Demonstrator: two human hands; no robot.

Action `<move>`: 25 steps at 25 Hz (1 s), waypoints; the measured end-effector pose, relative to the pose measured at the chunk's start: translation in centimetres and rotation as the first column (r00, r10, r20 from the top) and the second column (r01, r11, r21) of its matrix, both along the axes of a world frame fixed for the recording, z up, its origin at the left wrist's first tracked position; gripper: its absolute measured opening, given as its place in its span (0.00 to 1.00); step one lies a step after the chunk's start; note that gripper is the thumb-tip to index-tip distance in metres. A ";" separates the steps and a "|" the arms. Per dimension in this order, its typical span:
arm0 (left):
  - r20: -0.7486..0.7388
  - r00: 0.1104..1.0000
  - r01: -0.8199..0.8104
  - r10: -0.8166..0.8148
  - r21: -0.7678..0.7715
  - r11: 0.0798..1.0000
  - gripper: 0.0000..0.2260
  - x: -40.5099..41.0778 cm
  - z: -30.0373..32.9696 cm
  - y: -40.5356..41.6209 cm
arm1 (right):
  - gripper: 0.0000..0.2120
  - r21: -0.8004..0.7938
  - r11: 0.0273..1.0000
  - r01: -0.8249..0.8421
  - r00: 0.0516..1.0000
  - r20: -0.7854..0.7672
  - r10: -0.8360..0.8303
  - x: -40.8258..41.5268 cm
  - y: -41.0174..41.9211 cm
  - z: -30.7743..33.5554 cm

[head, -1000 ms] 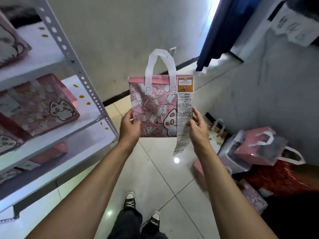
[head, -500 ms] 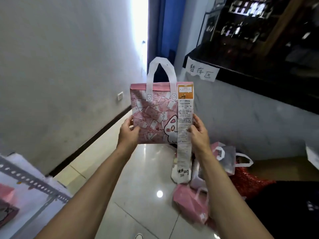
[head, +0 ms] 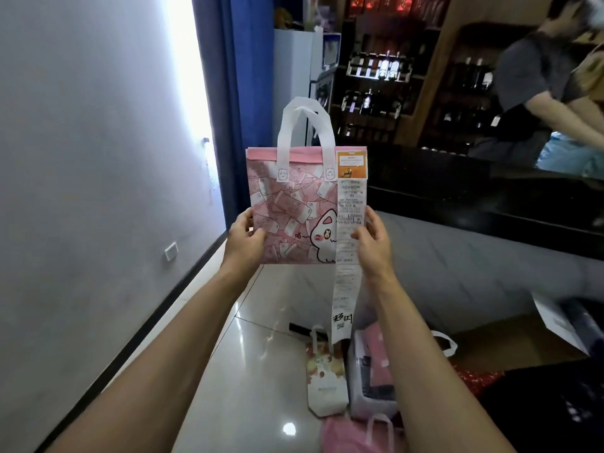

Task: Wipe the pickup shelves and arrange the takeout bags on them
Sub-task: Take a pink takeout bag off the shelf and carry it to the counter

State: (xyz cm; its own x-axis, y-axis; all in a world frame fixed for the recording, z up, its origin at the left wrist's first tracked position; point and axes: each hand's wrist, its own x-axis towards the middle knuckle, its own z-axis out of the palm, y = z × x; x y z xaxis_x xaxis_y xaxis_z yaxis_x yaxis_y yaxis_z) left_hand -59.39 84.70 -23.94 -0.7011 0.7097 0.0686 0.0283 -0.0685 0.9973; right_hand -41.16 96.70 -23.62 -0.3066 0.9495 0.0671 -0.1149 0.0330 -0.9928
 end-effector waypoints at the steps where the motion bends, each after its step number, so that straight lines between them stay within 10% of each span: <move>1: -0.011 1.000 0.004 -0.004 0.000 1.000 0.15 -0.8 0.4 1.4 | 0.21 0.009 1.000 0.017 1.000 -0.011 -0.016 -0.6 1.3 0.5; 25: -0.189 0.962 0.197 -0.198 -0.020 0.980 0.30 -13.0 5.9 35.8 | 0.22 0.118 0.980 0.158 0.987 -0.052 -0.153 -9.6 33.7 4.2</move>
